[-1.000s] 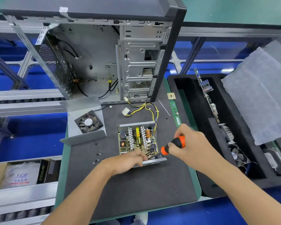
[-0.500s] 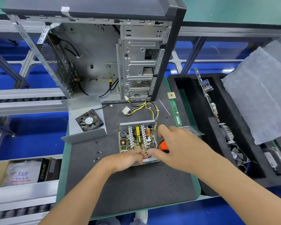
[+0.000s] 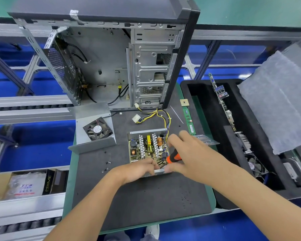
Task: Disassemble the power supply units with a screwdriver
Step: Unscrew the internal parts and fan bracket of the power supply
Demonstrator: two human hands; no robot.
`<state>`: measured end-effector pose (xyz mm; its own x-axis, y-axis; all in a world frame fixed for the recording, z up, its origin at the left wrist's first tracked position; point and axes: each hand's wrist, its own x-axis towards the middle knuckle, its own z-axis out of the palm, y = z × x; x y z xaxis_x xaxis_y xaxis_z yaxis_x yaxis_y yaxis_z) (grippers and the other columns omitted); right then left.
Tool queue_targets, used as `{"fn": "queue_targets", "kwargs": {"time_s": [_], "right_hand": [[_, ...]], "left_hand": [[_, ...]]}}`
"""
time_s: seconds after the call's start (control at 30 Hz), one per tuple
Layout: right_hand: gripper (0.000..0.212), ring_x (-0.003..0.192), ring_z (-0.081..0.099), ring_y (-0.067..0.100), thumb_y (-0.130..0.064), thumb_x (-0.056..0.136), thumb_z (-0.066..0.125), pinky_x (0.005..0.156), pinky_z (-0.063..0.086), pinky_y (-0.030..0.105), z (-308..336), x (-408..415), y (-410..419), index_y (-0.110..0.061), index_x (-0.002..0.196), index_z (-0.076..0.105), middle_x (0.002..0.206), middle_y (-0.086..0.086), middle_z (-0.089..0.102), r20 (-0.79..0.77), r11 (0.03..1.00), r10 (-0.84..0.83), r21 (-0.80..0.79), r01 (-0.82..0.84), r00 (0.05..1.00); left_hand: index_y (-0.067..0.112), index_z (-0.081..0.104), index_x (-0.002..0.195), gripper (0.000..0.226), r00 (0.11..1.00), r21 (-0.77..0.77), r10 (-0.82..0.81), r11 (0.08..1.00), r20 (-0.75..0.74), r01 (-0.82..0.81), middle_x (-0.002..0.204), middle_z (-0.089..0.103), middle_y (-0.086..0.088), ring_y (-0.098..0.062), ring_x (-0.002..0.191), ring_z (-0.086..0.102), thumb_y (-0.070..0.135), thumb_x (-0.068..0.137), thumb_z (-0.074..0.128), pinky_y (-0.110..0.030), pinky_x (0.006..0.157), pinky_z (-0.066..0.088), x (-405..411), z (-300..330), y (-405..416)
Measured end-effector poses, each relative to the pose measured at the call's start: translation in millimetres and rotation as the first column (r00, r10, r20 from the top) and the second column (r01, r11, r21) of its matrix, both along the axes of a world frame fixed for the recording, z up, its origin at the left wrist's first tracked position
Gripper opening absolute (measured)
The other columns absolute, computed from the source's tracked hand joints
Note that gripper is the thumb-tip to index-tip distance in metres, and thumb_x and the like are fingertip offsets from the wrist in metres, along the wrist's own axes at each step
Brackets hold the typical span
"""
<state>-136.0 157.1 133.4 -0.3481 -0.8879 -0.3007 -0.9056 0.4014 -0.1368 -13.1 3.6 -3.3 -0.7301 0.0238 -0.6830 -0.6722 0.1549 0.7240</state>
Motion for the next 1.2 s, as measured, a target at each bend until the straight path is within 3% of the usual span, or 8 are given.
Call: {"fn": "queue_targets", "kwargs": {"time_s": [0.1, 0.2, 0.3, 0.43, 0.57, 0.7, 1.1, 1.2], "right_hand": [[0.062, 0.085, 0.048, 0.024, -0.047, 0.088, 0.003, 0.058, 0.029, 0.029, 1.1, -2.3, 1.2, -0.018, 0.130, 0.038, 0.107, 0.005, 0.041, -0.201, 0.995, 0.092, 0.053, -0.083, 0.975], [0.022, 0.097, 0.047, 0.021, -0.030, 0.097, 0.041, 0.078, 0.038, 0.027, -1.9, -5.0, 1.0, -0.020, 0.116, 0.044, 0.108, -0.003, 0.046, -0.019, 0.995, 0.050, -0.081, -0.051, 0.999], [0.032, 0.086, 0.049, 0.020, -0.055, 0.091, 0.053, 0.071, 0.042, 0.030, 0.7, 0.4, 1.8, -0.026, 0.101, 0.040, 0.095, -0.006, 0.050, 0.208, 0.993, -0.049, -0.092, 0.070, 0.977], [0.082, 0.072, 0.045, 0.029, -0.074, 0.079, -0.014, 0.053, 0.030, 0.033, 3.1, 1.8, -4.3, -0.024, 0.108, 0.044, 0.080, 0.001, 0.044, -0.200, 0.999, 0.040, 0.044, -0.032, 0.979], [0.024, 0.090, 0.047, 0.024, -0.040, 0.092, 0.047, 0.074, 0.045, 0.036, 3.4, 4.6, -3.0, -0.024, 0.109, 0.039, 0.097, -0.001, 0.040, 0.050, 0.995, -0.063, -0.069, 0.066, 0.997], [0.039, 0.072, 0.051, 0.027, -0.059, 0.099, 0.033, 0.054, 0.035, 0.035, 4.2, 2.3, -4.1, -0.020, 0.096, 0.028, 0.072, -0.001, 0.038, -0.179, 0.998, -0.062, -0.009, 0.062, 0.982], [0.030, 0.097, 0.045, 0.023, -0.043, 0.096, 0.046, 0.085, 0.043, 0.032, 0.8, 4.8, -2.8, -0.022, 0.117, 0.040, 0.108, -0.001, 0.040, -0.023, 0.999, 0.007, -0.049, -0.008, 1.000], [0.041, 0.091, 0.056, 0.027, -0.055, 0.099, 0.023, 0.062, 0.039, 0.031, 1.6, 5.1, -3.2, -0.019, 0.111, 0.037, 0.091, 0.001, 0.038, -0.158, 0.999, 0.008, 0.033, -0.003, 0.987]], "left_hand": [[0.031, 0.062, 0.105, 0.039, 1.000, -0.001, 0.011, 1.000, 0.008, -0.011, 0.124, 0.058, 0.004, -0.017, 0.122, 0.049, 0.037, 0.068, 0.052, -0.035, 0.108, 0.033, 0.4, -0.3, -0.1], [0.027, 0.062, 0.108, 0.044, 1.000, -0.008, 0.017, 1.000, 0.017, -0.017, 0.128, 0.058, 0.001, -0.019, 0.123, 0.049, 0.037, 0.067, 0.052, -0.037, 0.109, 0.033, -0.6, 0.2, 0.8], [0.027, 0.062, 0.112, 0.046, 1.000, 0.013, 0.009, 1.000, 0.011, -0.009, 0.128, 0.058, 0.006, -0.017, 0.126, 0.048, 0.036, 0.068, 0.052, -0.037, 0.111, 0.032, -0.2, 0.1, 0.9], [0.031, 0.061, 0.106, 0.038, 1.000, 0.004, 0.009, 1.000, 0.011, -0.009, 0.128, 0.057, 0.007, -0.015, 0.124, 0.048, 0.036, 0.069, 0.052, -0.037, 0.113, 0.033, -0.1, 0.1, 0.7], [0.027, 0.061, 0.107, 0.043, 1.000, 0.001, 0.018, 1.000, -0.004, -0.018, 0.122, 0.056, 0.005, -0.017, 0.120, 0.048, 0.036, 0.066, 0.051, -0.035, 0.107, 0.033, -0.3, 2.0, 2.1], [0.027, 0.060, 0.108, 0.044, 1.000, 0.008, 0.016, 1.000, -0.006, -0.016, 0.125, 0.056, 0.005, -0.016, 0.123, 0.047, 0.037, 0.067, 0.049, -0.032, 0.105, 0.033, 1.2, 4.7, 2.3], [0.028, 0.061, 0.114, 0.047, 1.000, 0.016, 0.002, 1.000, -0.021, -0.001, 0.131, 0.055, 0.006, -0.015, 0.126, 0.046, 0.038, 0.070, 0.049, -0.036, 0.113, 0.032, 1.5, 5.8, 1.6], [0.026, 0.061, 0.113, 0.047, 1.000, 0.019, 0.004, 1.000, -0.024, -0.003, 0.130, 0.055, 0.002, -0.018, 0.128, 0.046, 0.037, 0.069, 0.049, -0.036, 0.112, 0.031, 0.6, 5.6, 2.3]]}}
